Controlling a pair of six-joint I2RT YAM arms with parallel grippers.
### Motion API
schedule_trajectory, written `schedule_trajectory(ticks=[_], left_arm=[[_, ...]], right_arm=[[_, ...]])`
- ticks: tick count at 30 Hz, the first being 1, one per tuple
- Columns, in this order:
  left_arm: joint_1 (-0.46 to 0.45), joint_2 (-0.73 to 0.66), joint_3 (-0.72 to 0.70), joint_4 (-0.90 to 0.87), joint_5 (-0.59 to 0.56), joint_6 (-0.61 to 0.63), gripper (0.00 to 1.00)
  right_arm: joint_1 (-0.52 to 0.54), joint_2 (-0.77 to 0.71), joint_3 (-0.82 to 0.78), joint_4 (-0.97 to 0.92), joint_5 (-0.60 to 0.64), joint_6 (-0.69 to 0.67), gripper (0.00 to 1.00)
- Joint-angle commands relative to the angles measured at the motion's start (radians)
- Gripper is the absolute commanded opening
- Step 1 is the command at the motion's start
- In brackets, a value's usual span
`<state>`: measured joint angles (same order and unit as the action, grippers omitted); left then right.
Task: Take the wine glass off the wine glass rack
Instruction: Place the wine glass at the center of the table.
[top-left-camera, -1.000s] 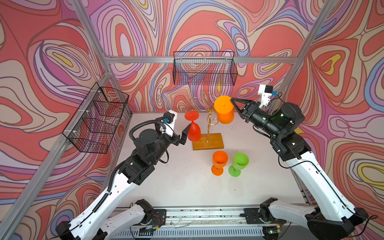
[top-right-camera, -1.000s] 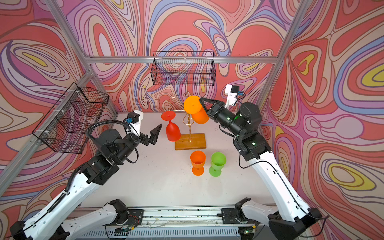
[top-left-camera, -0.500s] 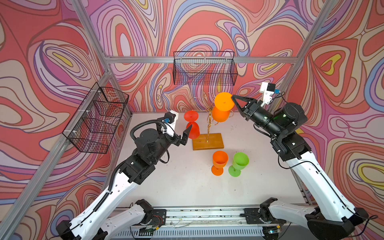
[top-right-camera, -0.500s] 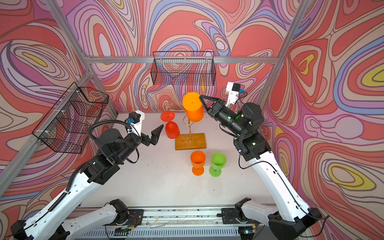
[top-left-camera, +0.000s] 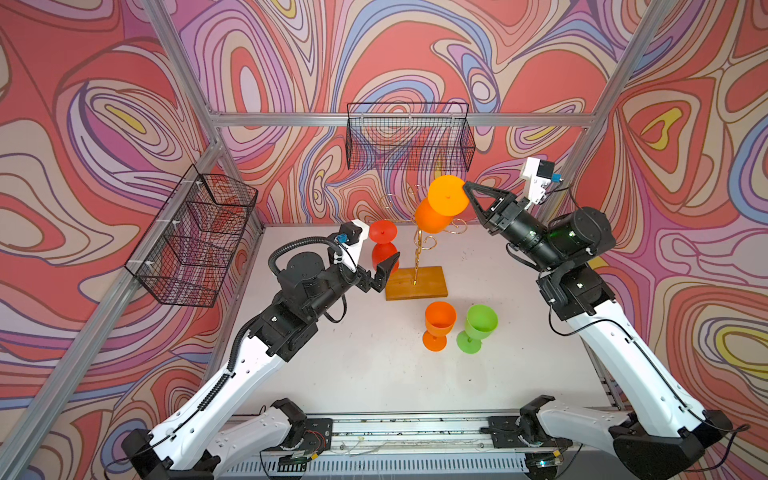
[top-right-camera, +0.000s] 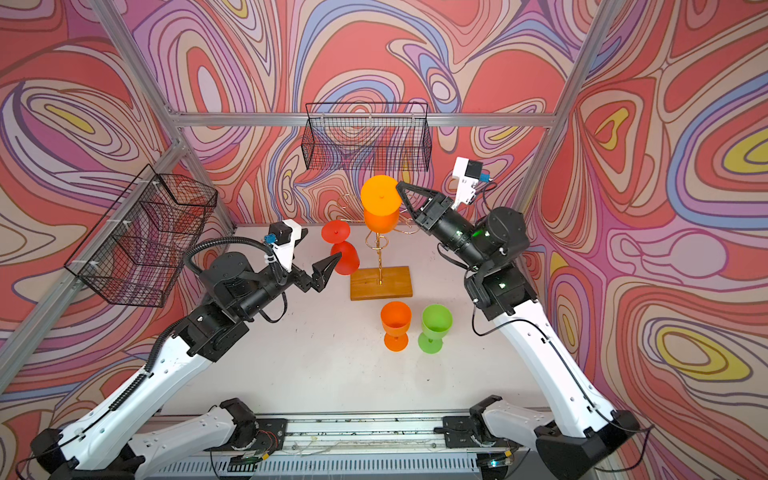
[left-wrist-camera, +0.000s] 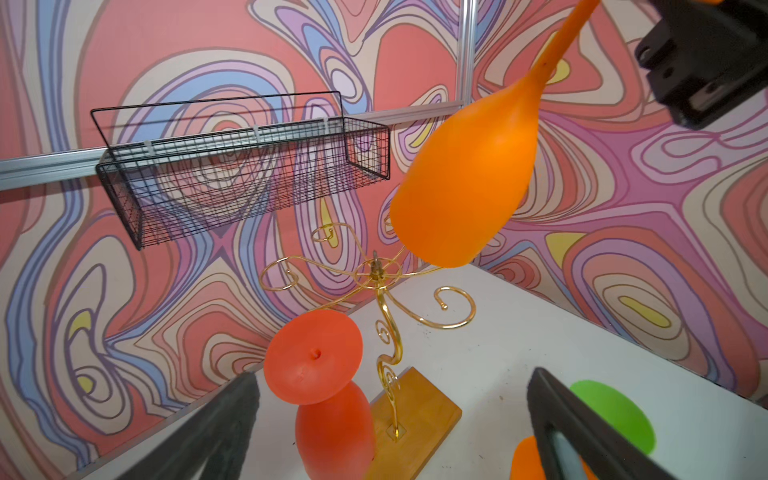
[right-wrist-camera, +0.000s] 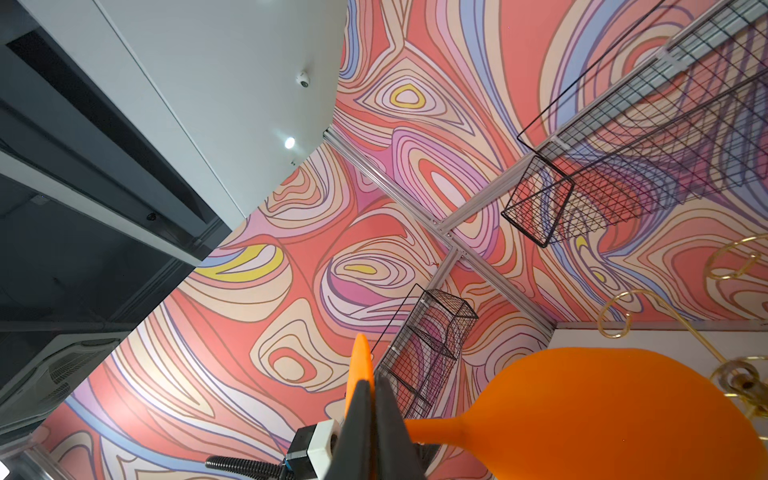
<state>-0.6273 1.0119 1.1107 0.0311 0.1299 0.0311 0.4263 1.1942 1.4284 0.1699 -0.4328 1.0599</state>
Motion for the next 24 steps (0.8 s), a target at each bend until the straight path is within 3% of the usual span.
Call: schedule_trajectory(ticks=[1, 11, 17, 24], left_arm=[[0.032, 0.022, 0.019, 0.115, 0.166, -0.046, 1.0], [0.191, 0.102, 0.02, 0.284, 0.502, -0.19, 1.0], [0.326, 0.182, 0.007, 0.54, 0.754, -0.404, 0.99], [0.376, 0.285, 0.051, 0.683, 0.894, -0.514, 0.96]], right_arm=[[0.001, 0.026, -0.02, 0.165, -0.064, 0.042, 0.0], [0.0, 0.083, -0.014, 0.301, -0.116, 0.11, 0.0], [0.0, 0.109, -0.011, 0.387, -0.143, 0.185, 0.0], [0.0, 0.114, -0.013, 0.443, -0.157, 0.228, 0.0]])
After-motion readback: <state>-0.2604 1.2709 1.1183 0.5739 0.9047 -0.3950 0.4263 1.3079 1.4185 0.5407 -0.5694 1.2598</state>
